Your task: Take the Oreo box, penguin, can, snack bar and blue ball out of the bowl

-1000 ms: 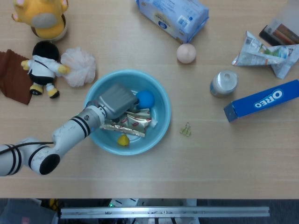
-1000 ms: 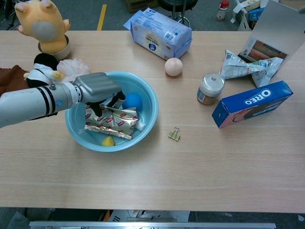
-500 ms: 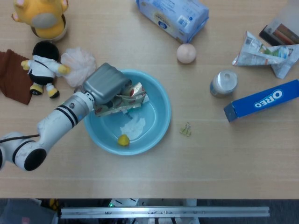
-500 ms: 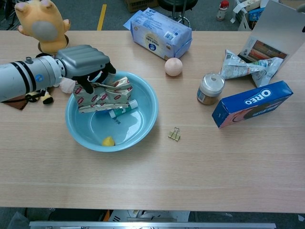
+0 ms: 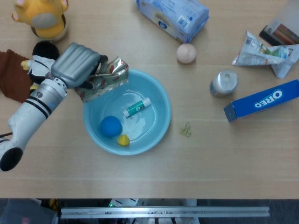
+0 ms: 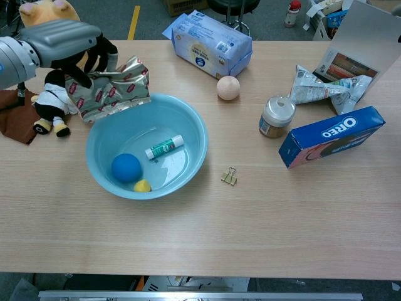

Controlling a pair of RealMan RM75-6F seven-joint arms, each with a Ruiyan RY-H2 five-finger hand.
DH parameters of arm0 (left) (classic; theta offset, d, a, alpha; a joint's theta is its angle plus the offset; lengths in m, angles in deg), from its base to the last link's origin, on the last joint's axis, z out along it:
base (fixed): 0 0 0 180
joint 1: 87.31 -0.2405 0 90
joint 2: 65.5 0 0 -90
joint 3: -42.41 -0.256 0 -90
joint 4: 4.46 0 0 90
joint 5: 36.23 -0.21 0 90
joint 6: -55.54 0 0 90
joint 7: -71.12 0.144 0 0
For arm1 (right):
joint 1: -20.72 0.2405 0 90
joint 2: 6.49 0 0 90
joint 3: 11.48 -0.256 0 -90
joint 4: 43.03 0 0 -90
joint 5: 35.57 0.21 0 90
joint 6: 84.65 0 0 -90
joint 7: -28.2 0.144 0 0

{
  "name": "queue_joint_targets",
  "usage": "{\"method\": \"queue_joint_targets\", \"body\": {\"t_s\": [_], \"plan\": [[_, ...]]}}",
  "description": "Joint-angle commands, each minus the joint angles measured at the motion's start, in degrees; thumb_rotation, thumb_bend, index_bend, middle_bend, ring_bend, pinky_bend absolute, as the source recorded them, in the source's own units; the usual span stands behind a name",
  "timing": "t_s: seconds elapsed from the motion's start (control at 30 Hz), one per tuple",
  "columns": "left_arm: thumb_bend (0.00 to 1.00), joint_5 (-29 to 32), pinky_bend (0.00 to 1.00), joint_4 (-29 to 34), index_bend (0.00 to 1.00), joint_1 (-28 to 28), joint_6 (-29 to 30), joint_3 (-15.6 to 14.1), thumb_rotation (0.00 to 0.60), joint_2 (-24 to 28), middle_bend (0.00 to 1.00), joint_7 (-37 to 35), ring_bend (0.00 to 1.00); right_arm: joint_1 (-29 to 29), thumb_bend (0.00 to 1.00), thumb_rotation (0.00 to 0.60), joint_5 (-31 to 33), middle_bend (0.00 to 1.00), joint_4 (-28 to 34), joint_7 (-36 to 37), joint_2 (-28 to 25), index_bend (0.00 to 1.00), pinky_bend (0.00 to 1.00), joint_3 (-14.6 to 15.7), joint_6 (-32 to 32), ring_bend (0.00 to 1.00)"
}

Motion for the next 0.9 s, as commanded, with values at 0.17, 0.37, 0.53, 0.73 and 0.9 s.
{"method": "queue_joint_targets", "body": {"t_s": [0.17, 0.37, 0.53, 0.73, 0.9], "plan": [[0.4, -1.0, 0.75, -3.35, 0.67, -2.88, 3.95, 1.68, 0.6, 0.77, 0.66, -2.79, 0.62, -0.55, 0.29, 0.6, -0.55, 0.29, 0.27, 0.33, -0.14, 0.0, 0.47, 0.13, -0.51, 0.22], [0.4, 0.44, 0.75, -7.89, 0.66, -3.81, 4.28, 1.73, 0.6, -1.05, 0.65, -1.3, 0.62, -1.03, 0.29, 0.6, -0.79, 0.29, 0.55, 0.62, -0.47, 0.0, 0.47, 0.18, -0.87, 0.22], [0.4, 1.29, 0.72, -10.35, 0.64, -3.95, 2.97, 1.37, 0.6, -2.38, 0.62, 0.05, 0.58, -1.19, 0.29, 0.6, -0.85, 0.29, 0.58, 0.81, -0.56, 0.0, 0.47, 0.16, -0.85, 0.22], [0.4, 5.81, 0.5, -10.22, 0.36, -2.8, -1.96, 0.25, 0.6, -1.29, 0.31, 5.07, 0.25, -1.34, 0.29, 0.6, -0.8, 0.29, 0.41, 0.94, -0.61, 0.0, 0.47, 0.14, -0.75, 0.22], [0.4, 7.57, 0.4, -8.97, 0.22, -2.65, -2.54, 0.27, 0.6, -0.44, 0.2, 6.73, 0.18, -1.36, 0.29, 0.6, -0.82, 0.29, 0.22, 1.06, -0.34, 0.0, 0.47, 0.11, -0.62, 0.22]]}}
